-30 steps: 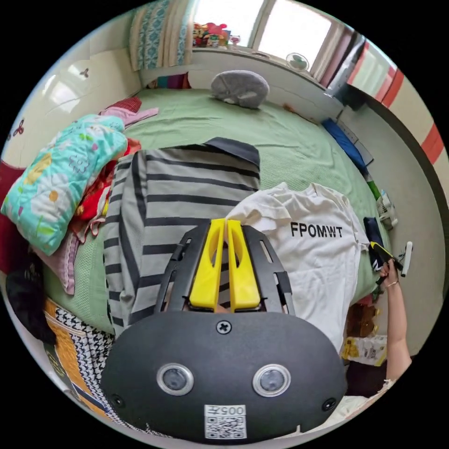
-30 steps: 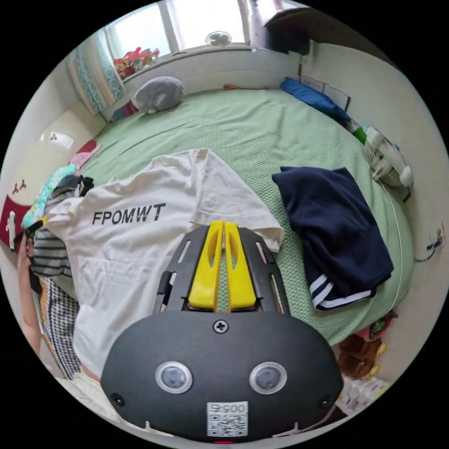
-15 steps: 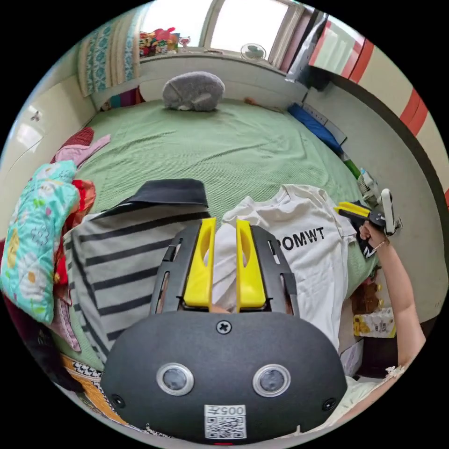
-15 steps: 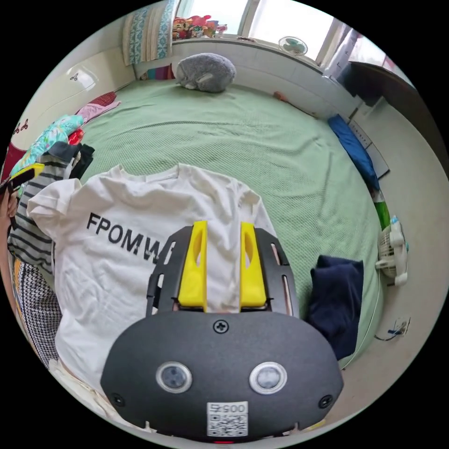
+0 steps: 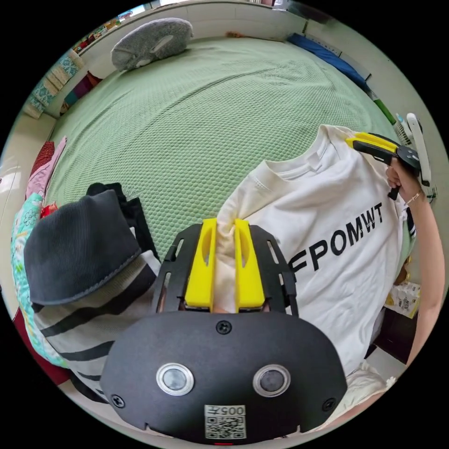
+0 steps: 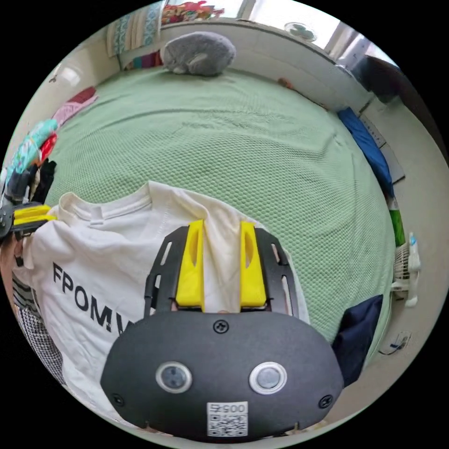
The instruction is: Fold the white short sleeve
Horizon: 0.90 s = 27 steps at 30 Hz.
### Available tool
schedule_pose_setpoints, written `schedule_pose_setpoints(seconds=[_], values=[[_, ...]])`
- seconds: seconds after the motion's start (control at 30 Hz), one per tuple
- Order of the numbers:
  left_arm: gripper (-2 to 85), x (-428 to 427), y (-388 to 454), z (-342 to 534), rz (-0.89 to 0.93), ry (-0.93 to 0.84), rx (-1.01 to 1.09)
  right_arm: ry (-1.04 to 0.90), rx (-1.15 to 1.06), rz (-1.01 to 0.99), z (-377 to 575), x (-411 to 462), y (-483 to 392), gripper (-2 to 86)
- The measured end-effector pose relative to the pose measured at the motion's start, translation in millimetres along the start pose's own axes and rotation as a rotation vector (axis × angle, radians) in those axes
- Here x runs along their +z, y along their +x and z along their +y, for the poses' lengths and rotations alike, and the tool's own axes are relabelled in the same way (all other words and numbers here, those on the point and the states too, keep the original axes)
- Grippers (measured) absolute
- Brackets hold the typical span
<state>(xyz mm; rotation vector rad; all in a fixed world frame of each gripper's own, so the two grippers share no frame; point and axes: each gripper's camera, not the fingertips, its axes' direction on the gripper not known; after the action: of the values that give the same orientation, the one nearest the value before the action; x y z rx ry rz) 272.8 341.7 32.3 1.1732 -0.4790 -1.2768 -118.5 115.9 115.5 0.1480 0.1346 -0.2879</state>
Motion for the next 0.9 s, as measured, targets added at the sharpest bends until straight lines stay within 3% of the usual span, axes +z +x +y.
schedule_pose_setpoints(seconds=[0.07,0.23,0.37,0.5,0.7,0.9], values=[[4.2,-10.1,6.4,2.2,0.001,0.035,0.006,0.054,-0.025,-0.013,13.1,-8.2,-0.9,-0.4],[3.7,-63.1,12.8,-26.5,-0.150,0.164,0.017,0.173,0.037,-0.005,5.3,-48.6,11.7,-1.5],[4.0,-104.1,7.8,-67.7,-0.200,0.261,-0.098,0.240,0.173,0.065,-28.6,-72.6,26.8,-0.8],[5.2,-94.2,7.2,-77.1,-0.233,0.138,-0.200,0.124,0.294,-0.008,-36.8,-65.2,37.0,2.6],[5.9,-66.6,25.8,25.1,-0.122,0.171,-0.088,0.111,0.134,-0.144,77.7,-60.6,13.8,6.9],[5.5,-58.4,68.3,229.0,-0.013,0.176,0.000,0.057,-0.058,-0.056,263.7,-90.2,-20.0,10.0]])
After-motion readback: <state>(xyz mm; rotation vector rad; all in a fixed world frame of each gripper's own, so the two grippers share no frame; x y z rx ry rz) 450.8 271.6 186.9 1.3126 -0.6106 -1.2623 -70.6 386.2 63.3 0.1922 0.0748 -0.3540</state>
